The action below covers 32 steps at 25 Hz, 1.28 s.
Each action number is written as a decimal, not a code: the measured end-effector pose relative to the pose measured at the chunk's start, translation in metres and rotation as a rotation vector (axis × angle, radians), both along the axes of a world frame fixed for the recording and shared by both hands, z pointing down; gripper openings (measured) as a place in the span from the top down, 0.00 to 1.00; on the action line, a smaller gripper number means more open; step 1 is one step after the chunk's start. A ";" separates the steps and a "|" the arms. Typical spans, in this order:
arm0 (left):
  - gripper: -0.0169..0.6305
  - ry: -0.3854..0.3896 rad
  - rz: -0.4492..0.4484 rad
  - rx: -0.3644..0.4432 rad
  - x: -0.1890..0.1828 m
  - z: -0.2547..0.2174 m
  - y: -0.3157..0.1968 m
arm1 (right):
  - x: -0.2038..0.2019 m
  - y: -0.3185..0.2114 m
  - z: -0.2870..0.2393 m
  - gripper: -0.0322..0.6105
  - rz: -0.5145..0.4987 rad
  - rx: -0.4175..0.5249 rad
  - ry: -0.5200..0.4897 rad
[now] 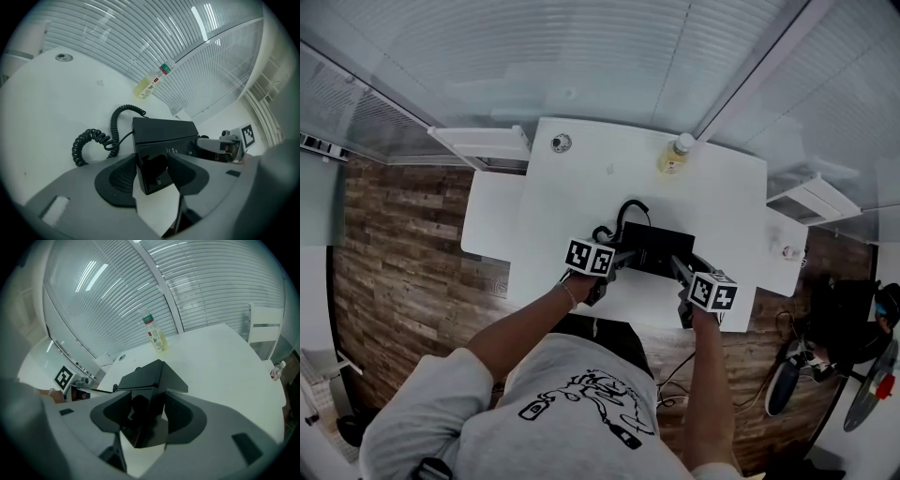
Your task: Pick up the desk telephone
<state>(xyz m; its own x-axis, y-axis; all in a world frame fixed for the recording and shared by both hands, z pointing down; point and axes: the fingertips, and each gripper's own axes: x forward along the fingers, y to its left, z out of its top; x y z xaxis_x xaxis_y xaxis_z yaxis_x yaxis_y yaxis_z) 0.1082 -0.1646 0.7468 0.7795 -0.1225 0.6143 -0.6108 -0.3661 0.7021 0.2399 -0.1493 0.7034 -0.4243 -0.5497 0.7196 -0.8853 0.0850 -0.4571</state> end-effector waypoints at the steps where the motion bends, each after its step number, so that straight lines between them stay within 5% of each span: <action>1: 0.66 0.001 0.001 0.003 0.000 -0.004 0.000 | 0.000 0.000 -0.004 0.62 0.001 0.006 -0.003; 32: 0.67 0.044 -0.030 0.208 -0.027 -0.197 0.031 | -0.025 0.041 -0.200 0.64 0.035 0.217 -0.040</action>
<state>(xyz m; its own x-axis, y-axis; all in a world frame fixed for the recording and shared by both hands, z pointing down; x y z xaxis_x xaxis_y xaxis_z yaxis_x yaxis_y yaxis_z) 0.0807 -0.1340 0.5496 0.7990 -0.2669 0.5389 -0.5942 -0.4879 0.6394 0.2146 -0.1084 0.5036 -0.4278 -0.7048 0.5659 -0.8712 0.1546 -0.4659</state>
